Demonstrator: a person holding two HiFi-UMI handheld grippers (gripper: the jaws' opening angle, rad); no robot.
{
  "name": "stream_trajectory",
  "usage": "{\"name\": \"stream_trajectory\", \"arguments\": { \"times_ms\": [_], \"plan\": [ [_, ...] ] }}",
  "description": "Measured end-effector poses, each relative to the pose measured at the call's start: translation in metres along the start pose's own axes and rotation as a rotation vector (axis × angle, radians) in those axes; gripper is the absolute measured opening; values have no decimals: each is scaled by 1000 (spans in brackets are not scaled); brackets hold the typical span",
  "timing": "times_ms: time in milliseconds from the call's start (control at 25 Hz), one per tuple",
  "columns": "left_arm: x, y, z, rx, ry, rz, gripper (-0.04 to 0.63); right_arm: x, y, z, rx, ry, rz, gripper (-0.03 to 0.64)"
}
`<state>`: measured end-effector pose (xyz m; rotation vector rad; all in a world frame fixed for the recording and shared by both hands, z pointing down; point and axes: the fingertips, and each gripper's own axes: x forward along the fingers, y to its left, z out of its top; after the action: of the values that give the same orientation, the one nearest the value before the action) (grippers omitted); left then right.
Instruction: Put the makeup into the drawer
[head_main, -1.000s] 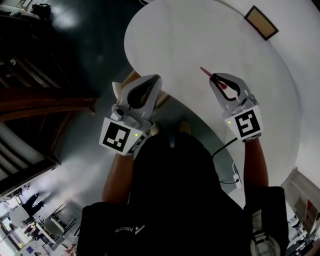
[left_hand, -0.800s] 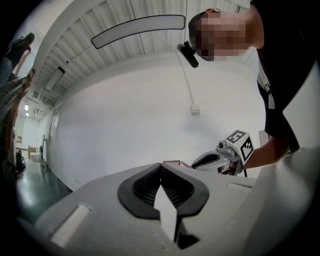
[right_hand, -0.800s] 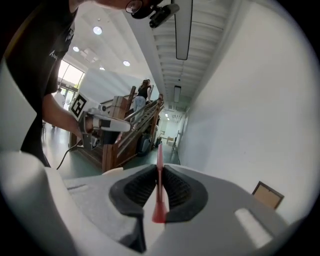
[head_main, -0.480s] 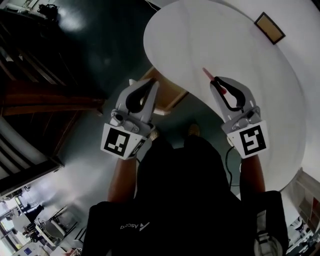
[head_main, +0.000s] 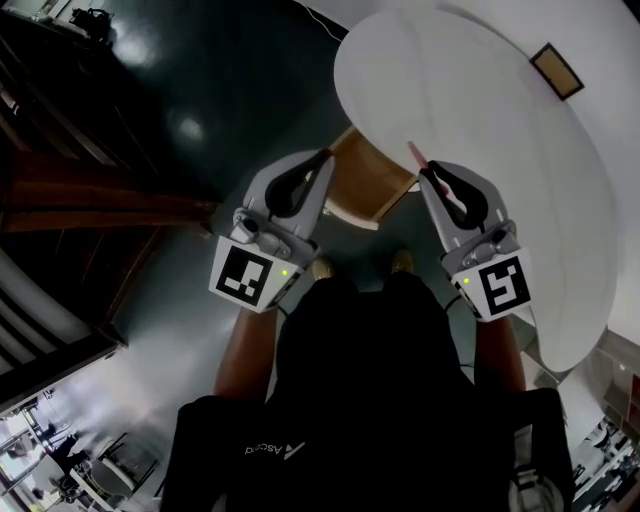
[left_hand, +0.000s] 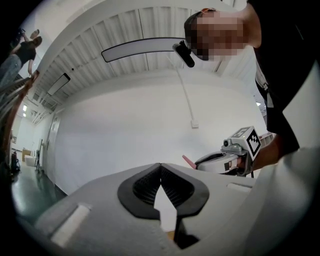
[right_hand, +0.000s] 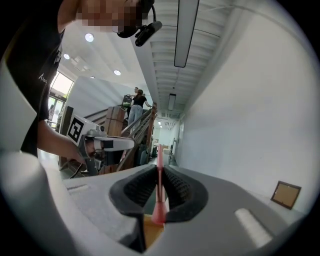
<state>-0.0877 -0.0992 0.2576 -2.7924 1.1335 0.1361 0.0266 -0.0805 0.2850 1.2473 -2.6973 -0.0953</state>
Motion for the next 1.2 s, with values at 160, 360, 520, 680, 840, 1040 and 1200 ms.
{"name": "stream_trajectory", "arguments": {
  "times_ms": [160, 360, 520, 680, 840, 1040, 1200],
  "plan": [
    [-23, 24, -4, -22, -4, -41, 11, 25, 25, -4, -16, 29, -21, 51],
    [-38, 42, -7, -40, -11, -86, 11, 50, 46, -27, -36, 139, -18, 51],
    [-49, 55, -18, -50, -8, -90, 11, 76, 58, -60, -60, 233, 22, 51],
    [-53, 65, -26, -67, 4, -67, 11, 96, 65, -96, -69, 328, 74, 51],
    [-57, 78, -39, -78, 46, -5, 11, 109, 71, -135, -78, 427, 127, 51],
    [-62, 89, -63, -102, 86, 42, 11, 131, 79, -190, -89, 547, 214, 51],
    [-64, 97, -89, -131, 129, 81, 11, 148, 77, -232, -98, 633, 270, 51]
  ]
}}
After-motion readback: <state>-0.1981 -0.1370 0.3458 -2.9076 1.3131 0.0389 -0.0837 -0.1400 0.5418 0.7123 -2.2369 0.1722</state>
